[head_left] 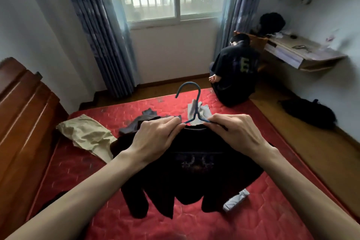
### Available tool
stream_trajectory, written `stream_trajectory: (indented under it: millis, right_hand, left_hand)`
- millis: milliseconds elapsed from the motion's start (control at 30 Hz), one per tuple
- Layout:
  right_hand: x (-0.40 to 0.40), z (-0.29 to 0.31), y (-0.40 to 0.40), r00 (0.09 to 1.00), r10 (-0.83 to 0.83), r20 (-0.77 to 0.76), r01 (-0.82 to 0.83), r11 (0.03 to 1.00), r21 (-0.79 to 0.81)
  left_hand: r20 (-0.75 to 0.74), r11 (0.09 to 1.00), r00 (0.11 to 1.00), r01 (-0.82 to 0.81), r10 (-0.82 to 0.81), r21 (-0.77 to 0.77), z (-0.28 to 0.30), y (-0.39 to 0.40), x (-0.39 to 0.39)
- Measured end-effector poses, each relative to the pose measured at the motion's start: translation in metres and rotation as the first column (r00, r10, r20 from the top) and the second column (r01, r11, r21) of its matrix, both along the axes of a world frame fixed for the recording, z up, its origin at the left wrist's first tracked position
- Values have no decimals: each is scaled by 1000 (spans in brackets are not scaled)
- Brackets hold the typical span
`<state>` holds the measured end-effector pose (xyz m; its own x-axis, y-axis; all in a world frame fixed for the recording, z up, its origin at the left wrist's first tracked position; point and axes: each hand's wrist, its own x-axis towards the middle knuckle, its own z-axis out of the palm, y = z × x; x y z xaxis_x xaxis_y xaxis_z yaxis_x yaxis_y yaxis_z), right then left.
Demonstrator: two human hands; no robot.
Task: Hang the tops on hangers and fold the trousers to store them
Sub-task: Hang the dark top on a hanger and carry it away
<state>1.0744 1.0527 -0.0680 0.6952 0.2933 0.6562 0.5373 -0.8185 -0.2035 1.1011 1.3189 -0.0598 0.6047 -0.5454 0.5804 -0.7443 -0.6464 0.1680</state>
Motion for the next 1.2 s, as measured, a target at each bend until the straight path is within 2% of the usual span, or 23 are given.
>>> stream_trajectory:
  millis: [233, 433, 533, 633, 700, 867, 967, 1033, 1200]
  right_hand:
    - [-83, 27, -32, 942, -333, -50, 335, 941, 39]
    - [-179, 64, -92, 844, -535, 46, 536, 844, -21]
    - [-240, 75, -126, 771, -633, 70, 636, 761, -130]
    - [-285, 76, -154, 644, -759, 89, 755, 613, -232]
    - [-312, 80, -173, 586, -809, 36, 798, 570, -195]
    - [-398, 80, -221, 533, -843, -77, 844, 535, -15]
    - [-448, 85, -248, 500, -854, -148, 864, 478, 157]
    - [-482, 88, -269, 464, -870, -166, 877, 425, 226]
    - [-565, 92, -302, 354, -919, -172, 918, 307, 251]
  left_hand:
    - [204, 970, 953, 240, -226, -46, 16, -58, -8]
    - [342, 898, 862, 429, -374, -96, 51, -141, -36]
    - [356, 860, 831, 495, -427, -124, 66, -189, -55]
    - [335, 801, 789, 582, -516, -138, 73, -243, -81]
    - [315, 763, 757, 632, -572, -134, 74, -278, -103]
    - [306, 650, 657, 747, -689, -140, 72, -359, -159]
    - [228, 656, 687, 727, -690, -204, 76, -408, -199]
    - [193, 653, 681, 733, -707, -192, 76, -439, -224]
    - [257, 521, 538, 843, -803, -138, 71, -507, -289]
